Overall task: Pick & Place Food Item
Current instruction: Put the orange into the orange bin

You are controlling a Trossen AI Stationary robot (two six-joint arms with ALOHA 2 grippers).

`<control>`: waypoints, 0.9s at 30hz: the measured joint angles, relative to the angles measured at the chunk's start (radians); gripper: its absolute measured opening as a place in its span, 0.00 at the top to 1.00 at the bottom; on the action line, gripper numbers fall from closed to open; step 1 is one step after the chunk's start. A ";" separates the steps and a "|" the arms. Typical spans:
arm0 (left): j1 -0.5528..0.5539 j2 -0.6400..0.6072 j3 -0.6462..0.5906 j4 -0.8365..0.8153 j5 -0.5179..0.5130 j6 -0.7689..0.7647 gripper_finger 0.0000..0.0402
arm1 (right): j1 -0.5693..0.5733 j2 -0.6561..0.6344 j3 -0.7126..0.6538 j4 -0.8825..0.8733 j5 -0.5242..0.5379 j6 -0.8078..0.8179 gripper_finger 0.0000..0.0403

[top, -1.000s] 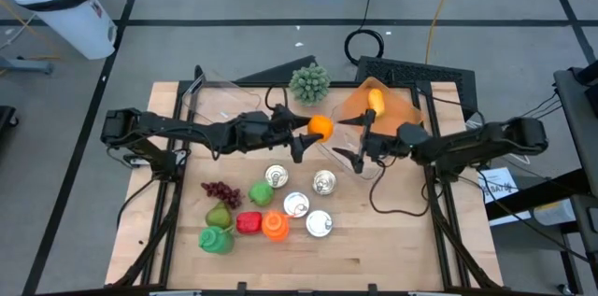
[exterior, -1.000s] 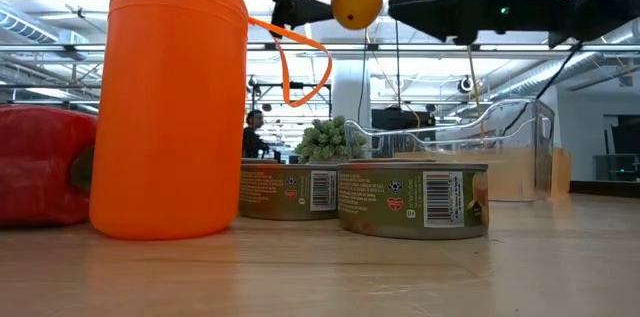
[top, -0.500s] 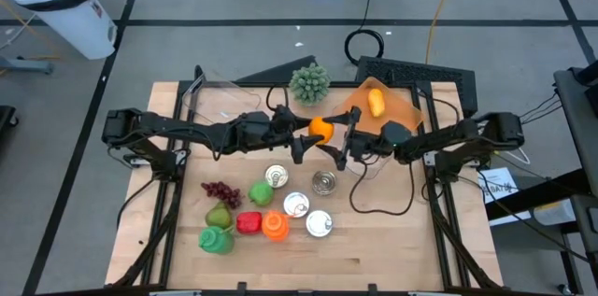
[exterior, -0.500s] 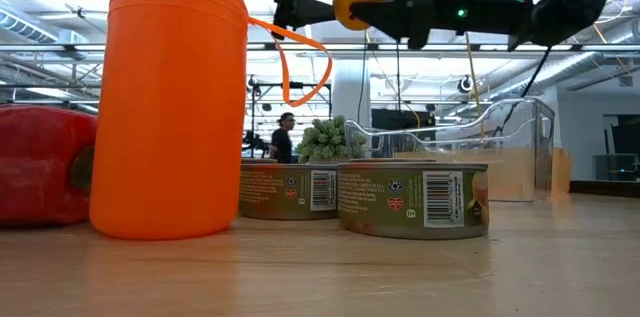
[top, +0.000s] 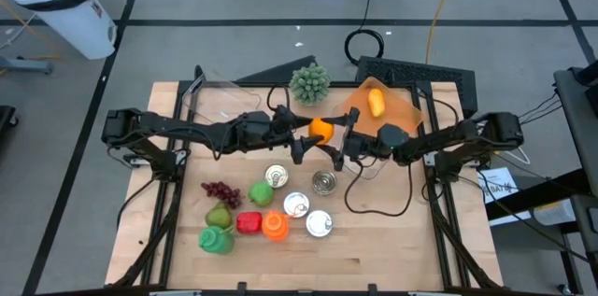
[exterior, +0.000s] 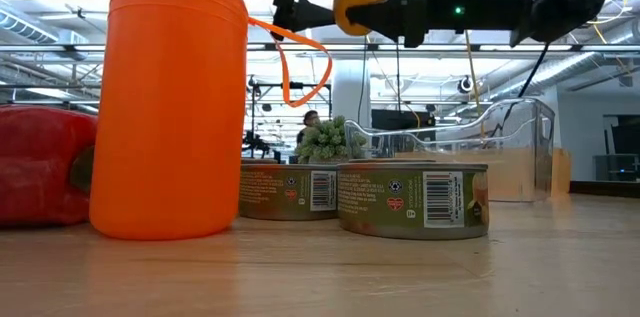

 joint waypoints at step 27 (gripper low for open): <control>0.039 -0.237 0.001 -0.498 -0.051 0.306 0.07 | -0.313 -0.418 -0.216 -0.439 0.187 0.383 0.23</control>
